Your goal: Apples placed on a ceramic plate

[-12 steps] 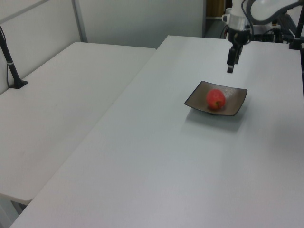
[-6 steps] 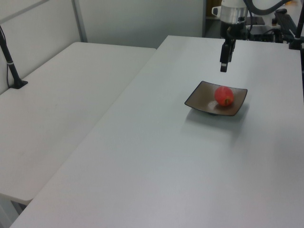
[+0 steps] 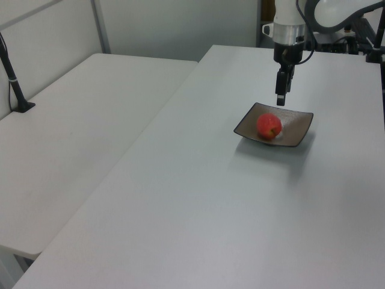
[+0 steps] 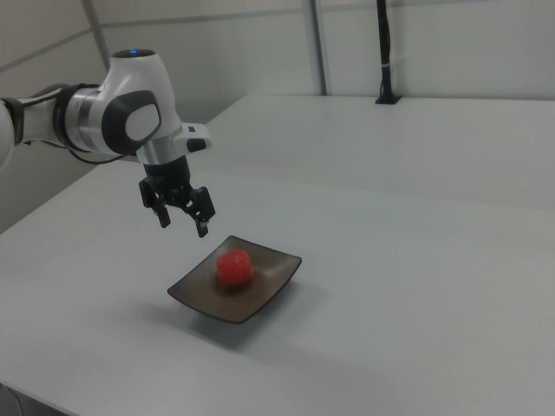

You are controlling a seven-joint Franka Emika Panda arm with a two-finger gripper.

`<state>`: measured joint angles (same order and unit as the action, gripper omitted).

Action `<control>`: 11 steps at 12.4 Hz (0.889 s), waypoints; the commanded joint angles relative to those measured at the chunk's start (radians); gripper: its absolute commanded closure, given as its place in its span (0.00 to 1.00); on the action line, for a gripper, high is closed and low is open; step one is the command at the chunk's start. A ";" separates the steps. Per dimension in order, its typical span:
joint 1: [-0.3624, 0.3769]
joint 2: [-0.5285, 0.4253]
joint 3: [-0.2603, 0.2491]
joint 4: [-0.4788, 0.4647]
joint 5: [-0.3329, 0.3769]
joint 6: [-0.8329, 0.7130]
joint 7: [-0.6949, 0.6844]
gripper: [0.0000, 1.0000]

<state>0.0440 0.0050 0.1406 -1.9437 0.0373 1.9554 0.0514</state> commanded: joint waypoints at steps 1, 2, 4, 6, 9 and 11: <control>0.008 0.009 -0.003 -0.029 0.001 0.080 0.021 0.00; 0.007 0.009 -0.010 -0.027 0.009 0.086 0.021 0.00; 0.016 0.003 -0.030 -0.027 0.009 0.077 0.019 0.00; 0.066 -0.003 -0.096 -0.027 0.009 0.074 0.021 0.00; 0.074 -0.008 -0.108 -0.026 0.009 0.056 0.021 0.00; 0.077 -0.014 -0.110 -0.023 0.007 0.046 0.018 0.00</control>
<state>0.0971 0.0168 0.0503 -1.9545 0.0374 2.0177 0.0559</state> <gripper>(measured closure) 0.000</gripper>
